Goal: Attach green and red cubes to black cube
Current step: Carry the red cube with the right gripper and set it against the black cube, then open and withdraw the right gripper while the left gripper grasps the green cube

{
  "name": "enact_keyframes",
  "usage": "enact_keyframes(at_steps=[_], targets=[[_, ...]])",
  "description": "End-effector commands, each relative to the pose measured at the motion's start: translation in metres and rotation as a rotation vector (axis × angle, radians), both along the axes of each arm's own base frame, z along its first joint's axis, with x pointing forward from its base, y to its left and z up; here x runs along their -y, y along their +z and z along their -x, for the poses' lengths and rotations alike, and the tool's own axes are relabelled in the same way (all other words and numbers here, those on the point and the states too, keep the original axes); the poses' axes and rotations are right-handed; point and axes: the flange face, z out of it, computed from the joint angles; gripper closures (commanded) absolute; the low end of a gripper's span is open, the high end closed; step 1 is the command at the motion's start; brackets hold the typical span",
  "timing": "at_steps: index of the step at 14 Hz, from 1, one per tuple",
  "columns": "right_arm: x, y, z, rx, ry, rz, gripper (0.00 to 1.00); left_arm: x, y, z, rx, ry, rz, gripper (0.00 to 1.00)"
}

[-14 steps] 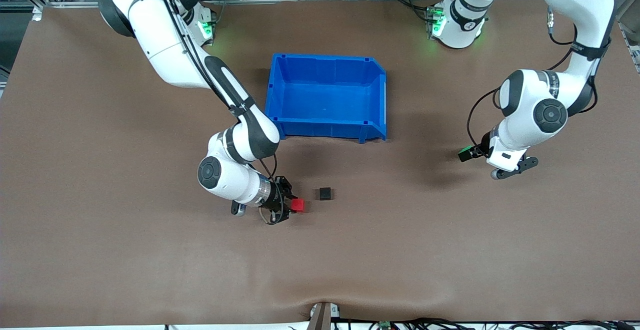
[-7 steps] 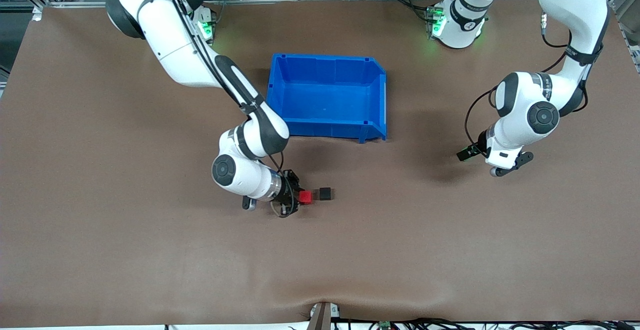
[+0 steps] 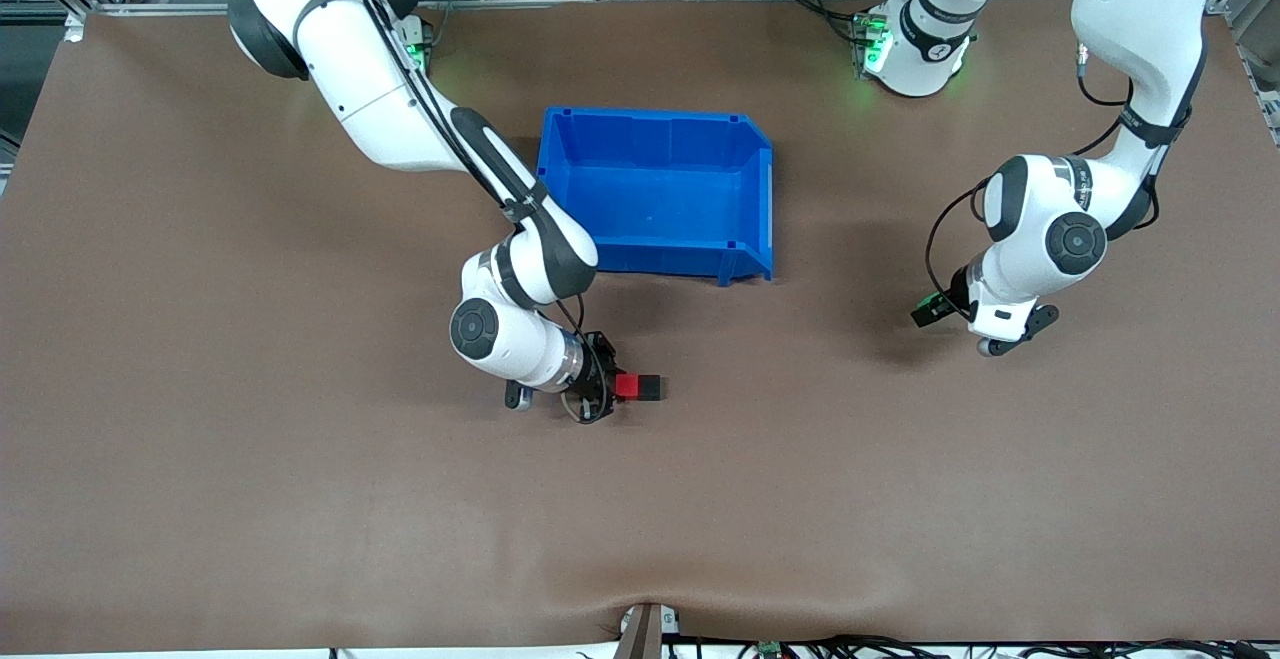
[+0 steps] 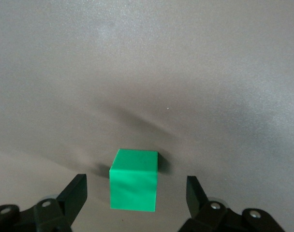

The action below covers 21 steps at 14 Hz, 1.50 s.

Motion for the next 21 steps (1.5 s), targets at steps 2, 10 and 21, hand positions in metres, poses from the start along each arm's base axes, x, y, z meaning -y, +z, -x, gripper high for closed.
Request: enact_keyframes(at_steps=[2,10,21], targets=[[0.023,0.014,-0.021,0.063,0.013,0.028,0.0,0.001,-0.004,-0.003,0.004,0.041,0.003,0.21],[0.238,0.145,-0.064,-0.118,0.343,0.063,0.0,0.012,0.006,-0.006,0.018,0.128,-0.011,1.0],[0.444,0.423,0.037,0.128,1.346,0.273,0.0,0.068,0.045,-0.053,0.091,0.378,-0.007,1.0]])
